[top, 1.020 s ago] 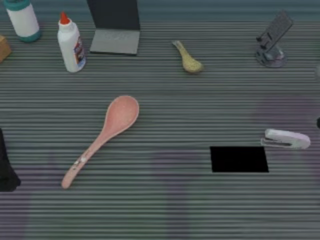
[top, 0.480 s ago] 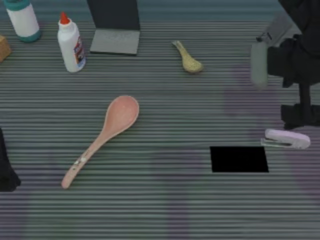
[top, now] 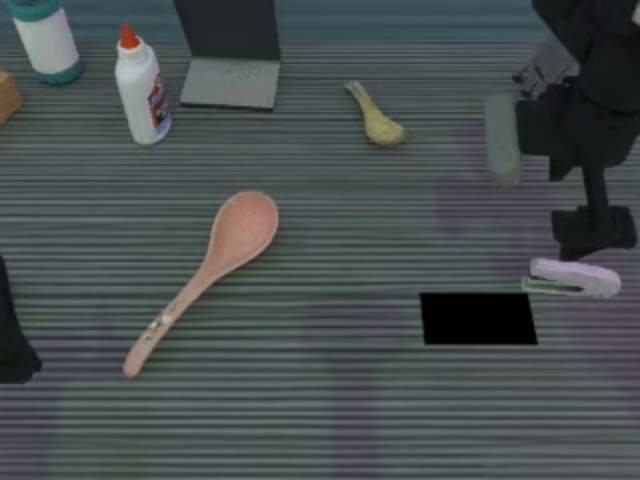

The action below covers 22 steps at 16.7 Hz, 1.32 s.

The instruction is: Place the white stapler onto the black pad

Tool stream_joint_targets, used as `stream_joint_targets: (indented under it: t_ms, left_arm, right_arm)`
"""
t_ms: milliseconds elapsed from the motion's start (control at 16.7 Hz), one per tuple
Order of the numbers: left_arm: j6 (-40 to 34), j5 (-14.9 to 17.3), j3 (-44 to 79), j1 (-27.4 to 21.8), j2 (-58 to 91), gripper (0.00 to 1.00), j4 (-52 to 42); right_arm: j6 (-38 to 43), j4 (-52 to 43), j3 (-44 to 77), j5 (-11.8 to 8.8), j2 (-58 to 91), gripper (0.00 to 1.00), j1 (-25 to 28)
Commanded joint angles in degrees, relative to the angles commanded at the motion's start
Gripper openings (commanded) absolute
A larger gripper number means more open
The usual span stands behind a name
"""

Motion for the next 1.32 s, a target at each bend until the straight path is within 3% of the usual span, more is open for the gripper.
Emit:
stream_joint_targets:
  t_ms: [180, 600, 900, 1320]
  left_arm:
    - [0.0, 0.0, 0.0, 0.0, 0.0, 1.0, 0.0]
    - [0.0, 0.0, 0.0, 0.0, 0.0, 1.0, 0.0]
    - [0.0, 0.0, 0.0, 0.0, 0.0, 1.0, 0.0]
    - [0.0, 0.0, 0.0, 0.0, 0.0, 1.0, 0.0]
  right_arm:
    - [-0.08, 2.24, -1.9, 0.0, 0.67, 1.0, 0.2]
    - [0.14, 18.91, -13.31, 0.04, 5.45, 1.0, 0.43]
    - [0.14, 20.42, -14.55, 0.04, 6.0, 1.0, 0.45]
    - [0.14, 20.42, -14.55, 0.04, 6.0, 0.47, 0.45]
